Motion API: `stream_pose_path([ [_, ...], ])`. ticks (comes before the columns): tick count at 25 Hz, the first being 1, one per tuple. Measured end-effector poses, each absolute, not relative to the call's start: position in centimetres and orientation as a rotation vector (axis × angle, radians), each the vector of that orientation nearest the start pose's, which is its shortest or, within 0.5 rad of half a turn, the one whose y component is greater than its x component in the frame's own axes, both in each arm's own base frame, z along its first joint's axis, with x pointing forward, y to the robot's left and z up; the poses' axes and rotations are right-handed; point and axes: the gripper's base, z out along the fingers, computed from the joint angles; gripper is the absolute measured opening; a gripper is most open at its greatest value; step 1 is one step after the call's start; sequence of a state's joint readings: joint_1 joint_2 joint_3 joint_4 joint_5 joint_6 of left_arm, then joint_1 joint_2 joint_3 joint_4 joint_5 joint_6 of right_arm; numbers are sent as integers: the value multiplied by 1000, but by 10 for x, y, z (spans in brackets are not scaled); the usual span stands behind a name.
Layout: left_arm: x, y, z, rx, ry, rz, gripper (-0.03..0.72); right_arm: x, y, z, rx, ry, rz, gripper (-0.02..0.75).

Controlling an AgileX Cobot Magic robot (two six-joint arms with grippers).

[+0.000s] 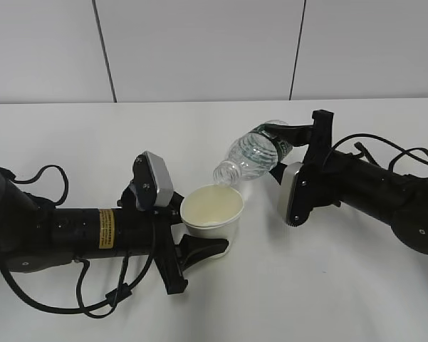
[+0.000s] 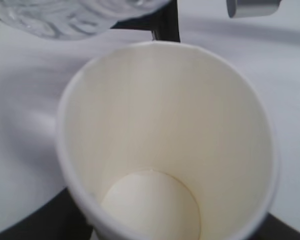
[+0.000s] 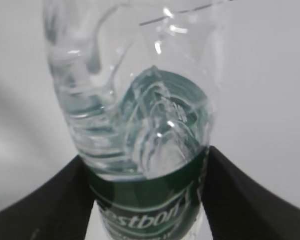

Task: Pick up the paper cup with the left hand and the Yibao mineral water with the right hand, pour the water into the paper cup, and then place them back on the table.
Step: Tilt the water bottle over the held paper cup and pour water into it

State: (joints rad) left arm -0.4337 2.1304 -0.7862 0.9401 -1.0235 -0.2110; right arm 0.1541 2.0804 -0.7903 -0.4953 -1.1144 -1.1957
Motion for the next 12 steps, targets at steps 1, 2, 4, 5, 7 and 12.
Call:
stream_pose_path([
  [1,281,-199,79,1223,1585,-793,430,353,94,113,-1444,956,-575,454],
  [2,281,-199,79,1223,1585,-793,430,353,94,113,-1447,953,-579,454],
  [4,281,-199,79,1223,1586,-793,430,353,94,113,-1452,946,-586,454],
  [5,281,-199,79,1223,1586,-793,430,353,94,113,-1455,941,-591,454],
  [7,281,-199,79,1223,1586,-793,430,355,94,114,-1461,927,-606,454],
  [12,281,-199,79,1224,1586,-792,430,361,95,119,-1455,899,-641,454],
])
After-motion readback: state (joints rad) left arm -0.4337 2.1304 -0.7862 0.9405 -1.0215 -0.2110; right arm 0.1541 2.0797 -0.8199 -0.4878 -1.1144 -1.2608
